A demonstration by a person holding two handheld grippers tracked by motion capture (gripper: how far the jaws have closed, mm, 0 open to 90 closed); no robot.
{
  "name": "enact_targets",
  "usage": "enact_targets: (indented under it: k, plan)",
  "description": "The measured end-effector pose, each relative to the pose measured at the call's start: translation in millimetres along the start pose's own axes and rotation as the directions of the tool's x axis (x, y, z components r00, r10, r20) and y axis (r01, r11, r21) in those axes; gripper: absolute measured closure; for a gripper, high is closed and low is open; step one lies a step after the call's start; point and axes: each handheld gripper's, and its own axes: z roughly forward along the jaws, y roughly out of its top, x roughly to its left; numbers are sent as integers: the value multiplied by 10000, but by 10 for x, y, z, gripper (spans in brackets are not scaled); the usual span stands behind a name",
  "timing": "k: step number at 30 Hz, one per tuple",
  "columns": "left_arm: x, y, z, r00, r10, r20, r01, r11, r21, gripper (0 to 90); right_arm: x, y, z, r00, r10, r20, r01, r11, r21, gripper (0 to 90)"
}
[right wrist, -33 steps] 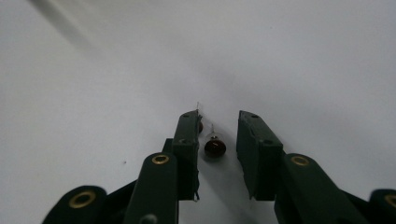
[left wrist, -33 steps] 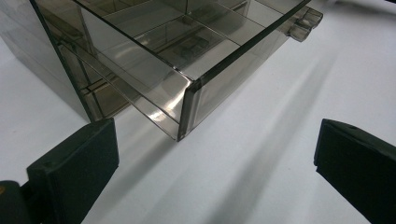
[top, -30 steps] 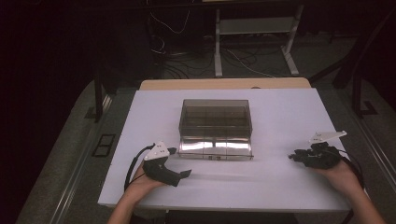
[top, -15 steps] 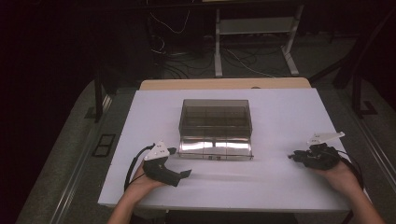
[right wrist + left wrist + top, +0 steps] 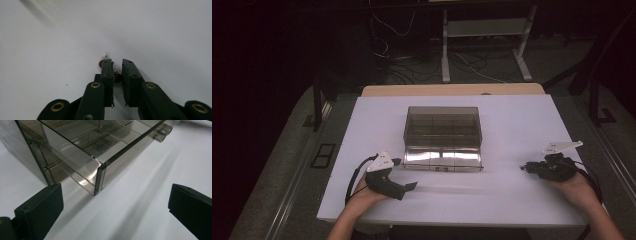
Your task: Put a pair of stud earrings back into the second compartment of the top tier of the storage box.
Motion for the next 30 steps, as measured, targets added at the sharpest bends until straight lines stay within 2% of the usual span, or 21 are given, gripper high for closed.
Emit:
enact_targets:
  k: [3,18,30]
  plan:
    - [2,1,-2,10000,-5,-12,5,10000,5,0,-14,3,-5,10000,6,-57,-6,10000,3,790]
    - [1,1,0,10000,-1,-1,1,10000,3,0,-21,55,-140,9987,283,-413,-311,9972,-686,791]
    - [1,0,7,10000,-30,-12,30,10000,23,0,82,149,-260,9952,194,-963,-308,9926,-1177,791]
